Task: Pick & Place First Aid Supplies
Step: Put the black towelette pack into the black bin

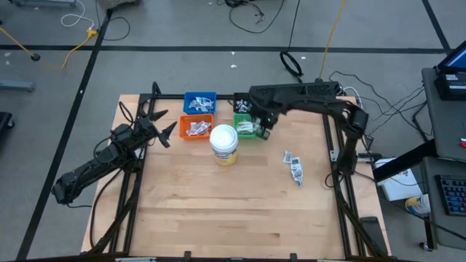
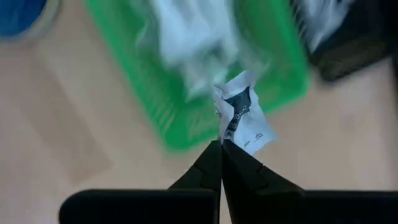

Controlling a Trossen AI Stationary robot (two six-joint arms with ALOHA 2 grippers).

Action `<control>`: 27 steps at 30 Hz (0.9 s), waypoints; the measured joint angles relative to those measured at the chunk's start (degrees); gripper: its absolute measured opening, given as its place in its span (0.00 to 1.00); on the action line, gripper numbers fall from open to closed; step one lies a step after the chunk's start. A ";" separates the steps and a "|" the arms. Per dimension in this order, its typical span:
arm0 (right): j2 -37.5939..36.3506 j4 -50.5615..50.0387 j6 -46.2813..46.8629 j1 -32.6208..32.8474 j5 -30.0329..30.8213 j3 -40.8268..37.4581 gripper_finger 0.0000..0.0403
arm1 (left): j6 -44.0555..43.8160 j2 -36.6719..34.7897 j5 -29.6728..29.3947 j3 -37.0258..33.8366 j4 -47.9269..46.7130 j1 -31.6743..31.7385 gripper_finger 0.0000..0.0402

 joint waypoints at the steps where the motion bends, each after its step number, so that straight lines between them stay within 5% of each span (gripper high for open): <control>1: 1.19 0.71 -2.23 -1.03 -0.08 1.51 0.00 | -0.01 0.00 0.00 0.00 0.00 -0.01 0.77; 10: 11.16 6.66 -15.70 -8.22 -0.40 13.10 0.00 | -0.01 0.01 0.00 -0.01 -0.01 -0.02 0.77; 20: 17.27 6.38 -19.80 -11.55 -0.25 18.00 0.00 | -0.01 0.01 0.00 0.01 0.01 -0.02 0.77; 27: 17.20 6.73 -21.64 -11.66 -0.31 18.02 0.14 | -0.01 0.00 0.00 0.00 -0.01 -0.02 0.77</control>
